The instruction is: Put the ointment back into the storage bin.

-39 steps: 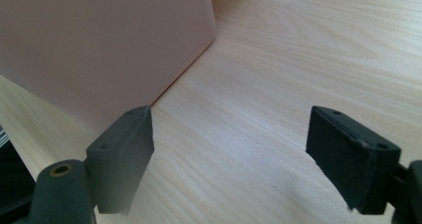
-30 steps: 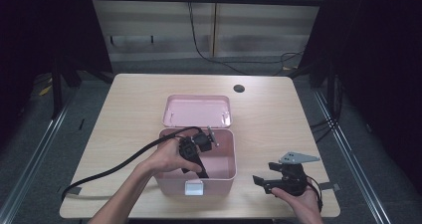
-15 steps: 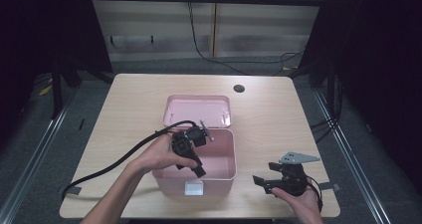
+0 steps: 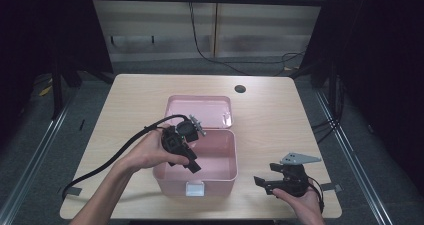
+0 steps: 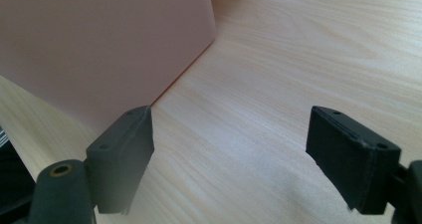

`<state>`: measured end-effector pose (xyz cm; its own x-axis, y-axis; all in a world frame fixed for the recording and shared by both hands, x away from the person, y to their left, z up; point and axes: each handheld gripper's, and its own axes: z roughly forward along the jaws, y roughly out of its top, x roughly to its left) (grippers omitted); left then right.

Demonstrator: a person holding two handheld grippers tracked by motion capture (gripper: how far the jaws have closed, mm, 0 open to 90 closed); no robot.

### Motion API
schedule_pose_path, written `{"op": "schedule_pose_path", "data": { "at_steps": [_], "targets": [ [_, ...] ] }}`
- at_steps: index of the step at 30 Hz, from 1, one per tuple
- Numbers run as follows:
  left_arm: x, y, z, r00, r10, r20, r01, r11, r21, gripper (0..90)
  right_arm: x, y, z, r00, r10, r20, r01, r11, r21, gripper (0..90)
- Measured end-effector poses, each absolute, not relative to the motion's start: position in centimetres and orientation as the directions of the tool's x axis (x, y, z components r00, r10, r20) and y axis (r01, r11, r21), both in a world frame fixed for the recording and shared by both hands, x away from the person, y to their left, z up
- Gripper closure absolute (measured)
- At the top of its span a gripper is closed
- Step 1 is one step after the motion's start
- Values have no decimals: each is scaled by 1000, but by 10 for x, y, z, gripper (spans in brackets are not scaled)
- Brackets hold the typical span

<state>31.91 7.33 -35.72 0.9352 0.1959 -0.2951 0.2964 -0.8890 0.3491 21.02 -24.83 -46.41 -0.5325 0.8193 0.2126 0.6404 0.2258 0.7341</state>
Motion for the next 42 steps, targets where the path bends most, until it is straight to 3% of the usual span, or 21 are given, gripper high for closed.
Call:
{"op": "schedule_pose_path", "data": {
  "at_steps": [17,42],
  "targets": [
    [311,100,-329,949,213,-233,293,-871,394,397,210,-249,-464,-529,821,213,641,222,735,182],
    [307,164,-310,933,319,-167,359,-796,488,360,210,-249,-464,-526,824,212,642,220,735,182]
  ]
}}
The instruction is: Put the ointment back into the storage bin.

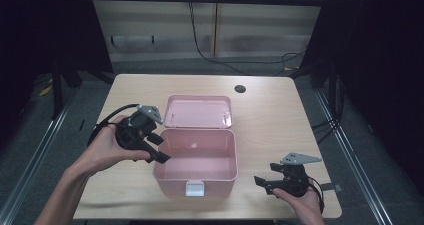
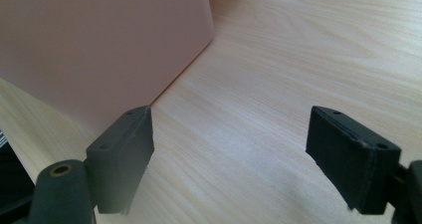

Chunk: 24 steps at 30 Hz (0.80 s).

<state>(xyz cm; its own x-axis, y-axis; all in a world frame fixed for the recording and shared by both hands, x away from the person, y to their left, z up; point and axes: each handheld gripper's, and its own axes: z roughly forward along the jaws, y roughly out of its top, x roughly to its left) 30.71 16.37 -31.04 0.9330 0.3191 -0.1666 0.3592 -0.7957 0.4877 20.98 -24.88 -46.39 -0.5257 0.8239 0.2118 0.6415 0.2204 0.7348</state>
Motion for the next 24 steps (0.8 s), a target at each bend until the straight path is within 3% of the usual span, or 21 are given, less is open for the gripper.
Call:
{"op": "schedule_pose_path", "data": {
  "at_steps": [8,24],
  "targets": [
    [305,187,-320,920,362,-149,386,-773,503,360,210,-249,-464,-526,824,212,641,221,735,182],
    [290,234,-350,857,474,-202,499,-666,554,361,210,-248,-464,-523,825,213,644,219,733,182]
  ]
}}
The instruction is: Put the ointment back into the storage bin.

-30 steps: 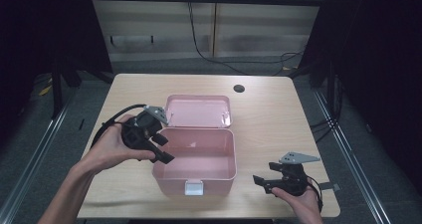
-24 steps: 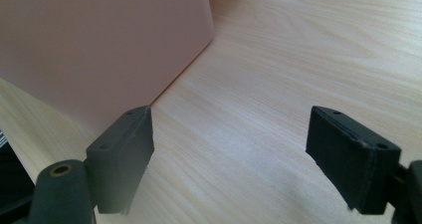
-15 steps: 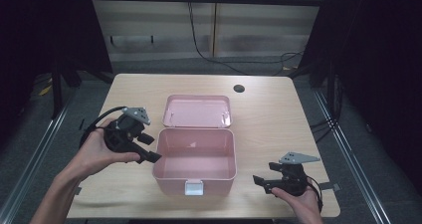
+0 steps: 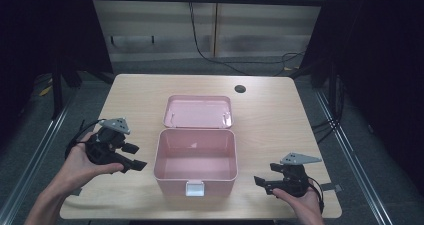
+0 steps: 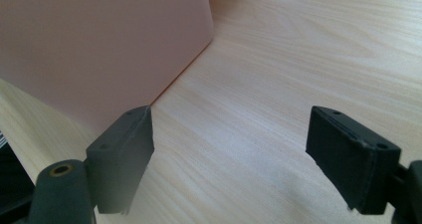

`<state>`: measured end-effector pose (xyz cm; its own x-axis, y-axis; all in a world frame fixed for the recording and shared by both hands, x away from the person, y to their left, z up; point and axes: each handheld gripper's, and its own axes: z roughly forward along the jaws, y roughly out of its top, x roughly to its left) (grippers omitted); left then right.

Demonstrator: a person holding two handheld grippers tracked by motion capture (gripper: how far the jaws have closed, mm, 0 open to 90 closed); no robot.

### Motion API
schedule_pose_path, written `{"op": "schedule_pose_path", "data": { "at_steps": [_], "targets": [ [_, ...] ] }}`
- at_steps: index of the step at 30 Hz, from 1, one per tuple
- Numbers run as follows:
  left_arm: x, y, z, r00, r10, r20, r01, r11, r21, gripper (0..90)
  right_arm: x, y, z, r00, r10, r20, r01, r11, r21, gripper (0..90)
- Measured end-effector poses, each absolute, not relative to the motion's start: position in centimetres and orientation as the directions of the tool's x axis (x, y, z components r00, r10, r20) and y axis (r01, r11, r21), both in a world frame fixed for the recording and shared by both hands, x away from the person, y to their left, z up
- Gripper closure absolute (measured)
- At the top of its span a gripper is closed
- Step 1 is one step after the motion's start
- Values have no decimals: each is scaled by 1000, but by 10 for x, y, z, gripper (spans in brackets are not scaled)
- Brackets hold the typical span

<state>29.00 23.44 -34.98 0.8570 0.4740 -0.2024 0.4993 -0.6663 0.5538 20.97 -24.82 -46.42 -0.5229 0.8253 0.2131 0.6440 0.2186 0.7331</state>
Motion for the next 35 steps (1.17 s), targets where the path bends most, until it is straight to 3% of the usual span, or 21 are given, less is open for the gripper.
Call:
{"op": "schedule_pose_path", "data": {
  "at_steps": [17,35],
  "targets": [
    [285,258,-398,794,569,-212,574,-589,568,359,210,-248,-464,-524,825,213,645,220,732,182],
    [273,268,-456,723,647,-243,651,-520,553,299,211,-246,-468,-534,826,182,651,265,711,179]
  ]
}}
